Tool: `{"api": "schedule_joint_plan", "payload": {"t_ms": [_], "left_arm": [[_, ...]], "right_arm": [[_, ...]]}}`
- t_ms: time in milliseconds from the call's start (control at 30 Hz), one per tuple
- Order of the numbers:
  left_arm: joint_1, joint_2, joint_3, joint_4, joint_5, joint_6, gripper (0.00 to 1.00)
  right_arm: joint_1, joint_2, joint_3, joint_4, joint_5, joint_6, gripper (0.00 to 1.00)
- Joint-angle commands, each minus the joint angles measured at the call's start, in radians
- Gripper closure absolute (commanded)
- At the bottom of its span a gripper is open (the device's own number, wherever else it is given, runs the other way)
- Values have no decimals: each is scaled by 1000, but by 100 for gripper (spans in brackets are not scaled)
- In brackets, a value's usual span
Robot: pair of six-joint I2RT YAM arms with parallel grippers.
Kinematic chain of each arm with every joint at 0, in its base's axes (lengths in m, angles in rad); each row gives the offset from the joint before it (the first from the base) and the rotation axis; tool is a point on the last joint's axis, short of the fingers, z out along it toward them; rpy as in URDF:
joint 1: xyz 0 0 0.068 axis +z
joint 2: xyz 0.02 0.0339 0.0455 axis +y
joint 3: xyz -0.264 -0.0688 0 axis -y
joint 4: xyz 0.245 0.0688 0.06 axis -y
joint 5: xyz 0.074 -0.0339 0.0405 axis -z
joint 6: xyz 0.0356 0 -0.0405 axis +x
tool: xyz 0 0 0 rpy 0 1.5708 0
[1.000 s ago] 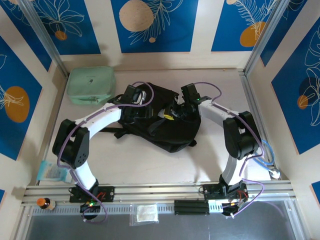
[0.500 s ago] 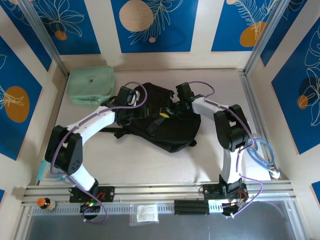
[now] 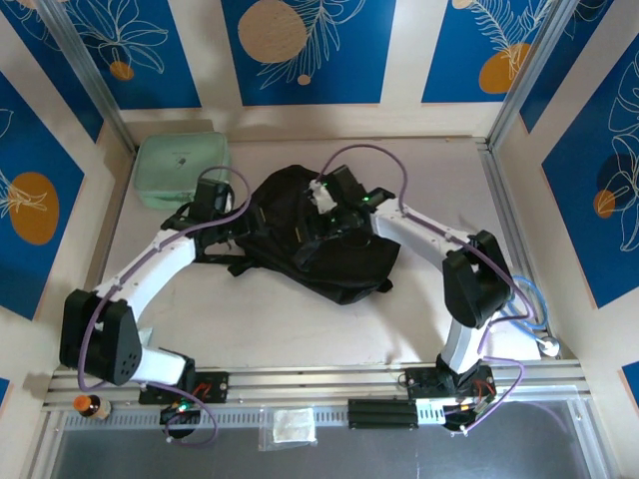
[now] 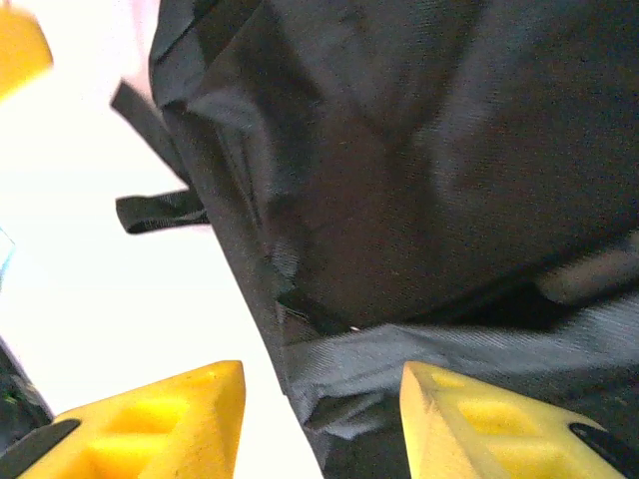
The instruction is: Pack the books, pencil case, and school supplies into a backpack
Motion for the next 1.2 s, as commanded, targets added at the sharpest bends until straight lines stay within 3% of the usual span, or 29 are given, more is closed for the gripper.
{"api": "schedule_joint_plan", "payload": {"t_ms": [0,200,400,700,1000,1167], "left_arm": [[44,-53,-37,8,-32,-36,10],[101,-101,-89,9,-33,-58,1],[123,-120,-109,11,-25,-62,0],[124,-111,-112,23,-8,-68,0],[124,-108,-112,22,4,-71,0],[125,-104,-116,33,41,-77,0]], "right_arm": [[51,62,74,-83,80,-177,55],[111,178,202,-141,157,-300,56],[133,250,266,-186,208,-385,57],[133,292,294,-195,243,-383,71],[141,333,319,-203,251,-385,72],[141,319,321,-193,258,-368,91]]}}
